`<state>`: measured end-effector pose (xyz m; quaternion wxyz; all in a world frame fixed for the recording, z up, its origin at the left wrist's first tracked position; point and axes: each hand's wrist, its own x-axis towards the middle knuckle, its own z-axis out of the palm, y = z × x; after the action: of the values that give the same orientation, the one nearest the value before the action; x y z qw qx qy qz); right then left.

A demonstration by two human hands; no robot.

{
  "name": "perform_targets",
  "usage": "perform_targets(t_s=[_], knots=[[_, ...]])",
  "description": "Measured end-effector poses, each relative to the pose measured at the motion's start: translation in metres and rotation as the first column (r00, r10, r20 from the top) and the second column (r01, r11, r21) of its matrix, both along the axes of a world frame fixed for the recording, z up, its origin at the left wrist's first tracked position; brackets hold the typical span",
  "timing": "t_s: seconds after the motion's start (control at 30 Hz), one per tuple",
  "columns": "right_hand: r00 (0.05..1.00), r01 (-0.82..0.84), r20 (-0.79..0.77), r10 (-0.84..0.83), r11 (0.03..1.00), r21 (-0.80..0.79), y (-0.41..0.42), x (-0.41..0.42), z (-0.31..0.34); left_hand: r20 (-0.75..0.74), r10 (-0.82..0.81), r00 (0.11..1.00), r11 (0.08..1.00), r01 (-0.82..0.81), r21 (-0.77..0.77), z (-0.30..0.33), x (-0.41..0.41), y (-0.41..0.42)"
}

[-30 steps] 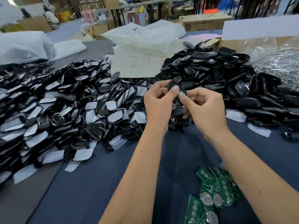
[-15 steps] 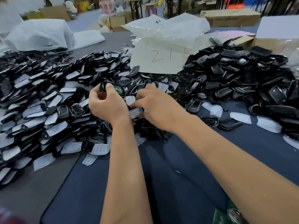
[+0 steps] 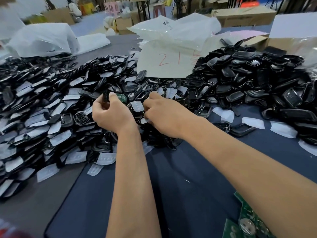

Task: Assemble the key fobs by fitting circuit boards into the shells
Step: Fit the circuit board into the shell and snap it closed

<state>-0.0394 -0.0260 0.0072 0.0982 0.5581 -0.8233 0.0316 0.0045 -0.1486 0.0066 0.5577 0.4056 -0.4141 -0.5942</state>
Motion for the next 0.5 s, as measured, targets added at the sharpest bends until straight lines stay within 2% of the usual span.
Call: perform_targets(t_s=[0.1, 0.2, 0.3, 0.4, 0.43, 0.47, 0.5], knots=[[1.0, 0.01, -0.017, -0.009, 0.999, 0.032, 0.004, 0.002, -0.001, 0.005, -0.001, 1.0, 1.0, 0.001, -0.007, -0.001, -0.001, 0.001], [0.999, 0.049, -0.016, -0.049, 0.999, -0.01, 0.007, 0.002, -0.004, 0.024, -0.022, 0.999, 1.0, 0.023, -0.016, -0.002, -0.002, 0.003], [0.995, 0.099, -0.023, -0.102, 0.99, -0.099, 0.01, 0.002, -0.01, 0.001, -0.059, 0.998, 0.998, 0.059, -0.022, -0.005, -0.003, 0.002], [0.984, 0.167, -0.023, -0.179, 0.953, -0.254, 0.02, 0.0, -0.014, -0.046, -0.12, 0.992, 0.991, 0.117, -0.057, -0.004, -0.007, 0.007], [0.973, 0.226, 0.047, -0.224, 0.912, -0.343, 0.025, 0.0, -0.014, -0.064, -0.154, 0.986, 0.986, 0.149, -0.072, -0.004, -0.009, 0.012], [0.947, 0.32, 0.183, -0.265, 0.838, -0.442, 0.031, 0.0, -0.013, -0.075, -0.194, 0.978, 0.978, 0.186, -0.092, -0.003, -0.011, 0.018], [0.892, 0.436, 0.367, -0.264, 0.72, -0.54, 0.04, 0.0, -0.012, -0.072, -0.248, 0.966, 0.964, 0.239, -0.117, -0.002, -0.014, 0.027]])
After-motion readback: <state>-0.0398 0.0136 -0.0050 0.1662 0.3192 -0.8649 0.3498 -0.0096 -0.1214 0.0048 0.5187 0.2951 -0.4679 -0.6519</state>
